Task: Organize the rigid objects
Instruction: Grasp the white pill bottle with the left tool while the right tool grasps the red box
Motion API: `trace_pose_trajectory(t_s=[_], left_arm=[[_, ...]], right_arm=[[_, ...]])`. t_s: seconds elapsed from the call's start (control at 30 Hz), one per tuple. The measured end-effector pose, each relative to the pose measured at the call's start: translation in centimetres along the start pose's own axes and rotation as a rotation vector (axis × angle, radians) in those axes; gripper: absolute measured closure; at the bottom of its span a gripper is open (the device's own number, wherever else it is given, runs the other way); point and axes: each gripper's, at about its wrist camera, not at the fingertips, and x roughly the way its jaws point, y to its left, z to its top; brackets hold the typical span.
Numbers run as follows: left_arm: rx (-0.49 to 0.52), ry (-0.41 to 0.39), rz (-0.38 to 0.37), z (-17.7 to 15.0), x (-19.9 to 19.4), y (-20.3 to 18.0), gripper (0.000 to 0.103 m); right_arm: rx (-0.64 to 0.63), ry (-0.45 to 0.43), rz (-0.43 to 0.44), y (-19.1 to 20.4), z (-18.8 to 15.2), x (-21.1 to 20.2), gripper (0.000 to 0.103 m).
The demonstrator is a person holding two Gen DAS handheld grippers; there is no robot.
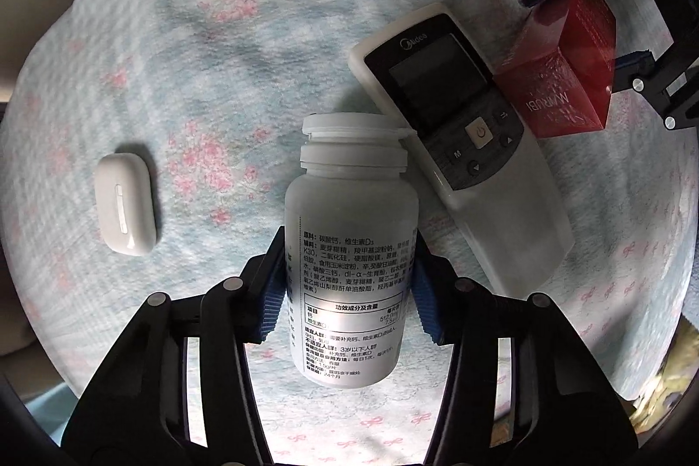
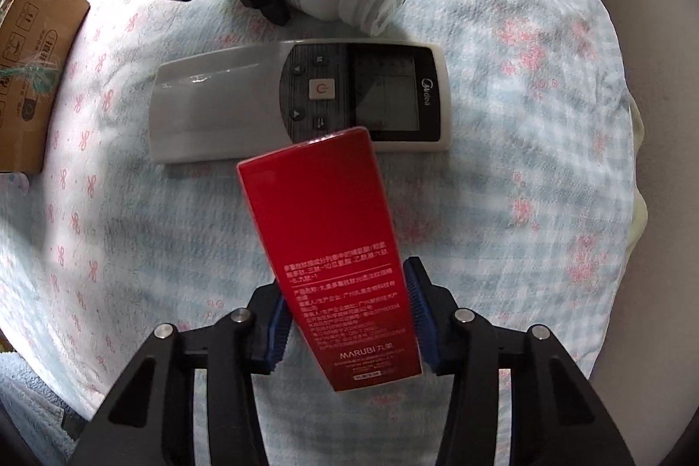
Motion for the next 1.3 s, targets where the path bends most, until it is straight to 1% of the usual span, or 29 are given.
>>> trace_pose_trajectory(t_s=[0.17,0.37,0.47,0.63,0.8,0.83,0.87,0.9,0.93,0.97,1.0,1.03,1.07,1.17,1.3], left_arm=[[-0.041,-0.004,-0.019,-0.6,-0.5,0.4,0.056],[-0.098,-0.016,-0.021,-1.7,-1.9,0.6,0.056],[-0.147,-0.029,-0.024,-2.3,-3.2,0.7,0.056],[-0.225,-0.056,-0.027,-3.8,-6.2,0.9,0.056],[-0.309,-0.087,-0.014,-5.8,-10.6,0.9,0.056],[-0.326,-0.092,-0.007,-6.1,-11.6,0.6,0.056],[-0.345,-0.099,0.000,-6.1,-12.5,-1.6,0.056],[-0.366,-0.107,0.005,-6.9,-13.4,-2.8,0.056],[-0.388,-0.117,0.010,-7.6,-14.5,-3.1,0.056],[-0.411,-0.126,0.016,-8.0,-15.4,-3.7,0.056],[-0.436,-0.136,0.024,-8.8,-16.4,-4.6,0.056],[-0.462,-0.147,0.030,-10.1,-17.7,-5.2,0.056],[-0.489,-0.155,0.034,-10.5,-18.9,-5.7,0.056],[-0.570,-0.173,0.049,-13.3,-21.6,-7.6,0.056],[-0.692,-0.184,0.067,-18.9,-24.8,-10.2,0.056]], right_arm=[[0.005,0.005,-0.008,0.0,-0.4,-0.2,0.060],[0.046,-0.027,-0.012,-0.6,-1.5,-1.4,0.061],[0.064,-0.035,-0.008,-0.8,-2.1,-2.1,0.061],[0.077,-0.043,-0.003,-1.0,-3.0,-3.8,0.061],[0.118,-0.069,0.035,-1.5,-3.7,-6.9,0.061],[0.128,-0.075,0.043,-1.7,-3.9,-7.7,0.061],[0.137,-0.083,0.051,-1.8,-3.9,-8.6,0.061],[0.147,-0.089,0.059,-1.4,-2.9,-9.6,0.061],[0.158,-0.096,0.069,0.2,-1.6,-10.4,0.061],[0.167,-0.106,0.078,0.3,-1.1,-11.4,0.061],[0.171,-0.116,0.086,0.1,0.6,-12.6,0.061],[0.171,-0.125,0.091,-0.3,0.8,-13.6,0.061],[0.168,-0.134,0.093,-0.1,1.2,-14.4,0.061],[0.143,-0.163,0.096,1.6,1.4,-17.8,0.061],[0.106,-0.201,0.126,4.1,2.4,-20.9,0.061]])
